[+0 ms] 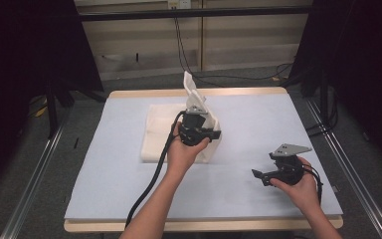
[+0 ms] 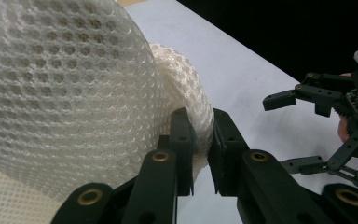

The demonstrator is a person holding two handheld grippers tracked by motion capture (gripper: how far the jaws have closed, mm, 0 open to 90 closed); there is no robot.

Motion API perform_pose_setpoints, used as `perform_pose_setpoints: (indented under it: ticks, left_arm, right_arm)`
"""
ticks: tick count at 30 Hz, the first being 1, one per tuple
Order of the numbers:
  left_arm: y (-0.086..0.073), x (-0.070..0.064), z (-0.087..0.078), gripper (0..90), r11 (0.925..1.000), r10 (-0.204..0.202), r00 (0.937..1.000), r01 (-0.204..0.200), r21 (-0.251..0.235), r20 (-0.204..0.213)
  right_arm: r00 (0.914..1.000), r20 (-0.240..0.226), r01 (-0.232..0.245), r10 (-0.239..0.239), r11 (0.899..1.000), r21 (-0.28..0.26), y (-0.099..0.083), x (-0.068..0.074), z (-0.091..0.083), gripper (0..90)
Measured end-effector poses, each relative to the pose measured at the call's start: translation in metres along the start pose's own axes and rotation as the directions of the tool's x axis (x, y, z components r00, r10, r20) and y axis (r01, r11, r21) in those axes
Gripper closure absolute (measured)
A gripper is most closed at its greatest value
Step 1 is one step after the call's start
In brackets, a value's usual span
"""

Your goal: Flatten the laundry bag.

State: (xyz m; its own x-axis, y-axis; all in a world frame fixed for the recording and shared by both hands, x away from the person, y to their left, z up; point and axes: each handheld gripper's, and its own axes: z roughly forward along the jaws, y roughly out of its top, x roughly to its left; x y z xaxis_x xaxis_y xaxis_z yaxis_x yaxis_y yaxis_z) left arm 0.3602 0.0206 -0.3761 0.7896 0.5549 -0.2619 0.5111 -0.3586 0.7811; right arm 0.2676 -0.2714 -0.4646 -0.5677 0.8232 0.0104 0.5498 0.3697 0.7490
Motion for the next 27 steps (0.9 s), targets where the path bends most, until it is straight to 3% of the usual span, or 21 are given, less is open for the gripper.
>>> perform_pose_setpoints:
  ticks: [11,16,23,27]
  left_arm:
    - [0.0012,-0.0005,0.004,77.1,1.0,-0.009,0.9988,0.009,0.004,0.048]
    - [0.0041,-0.0018,0.0016,67.3,0.9999,-0.01,0.9979,0.01,-0.006,0.064]
    - [0.0064,0.0002,-0.0032,52.0,0.9999,-0.001,0.9985,0.001,-0.01,0.055]
    - [0.0063,0.0007,-0.0032,52.3,0.9999,0.005,0.9987,-0.005,-0.009,0.052]
  right_arm:
    - [1.0,0.003,0.002,-0.002,1.0,0.0,-0.0006,-0.002,0.0003,10.1]
    - [0.9999,0.009,-0.005,0.005,1.0,0.009,-0.0012,-0.0015,-0.0003,10.1]
    - [0.9999,0.01,0.004,-0.004,1.0,0.011,-0.002,-0.002,0.0011,10.1]
    - [0.9999,0.011,0.002,-0.002,1.0,0.014,-0.0019,-0.0017,0.0016,10.1]
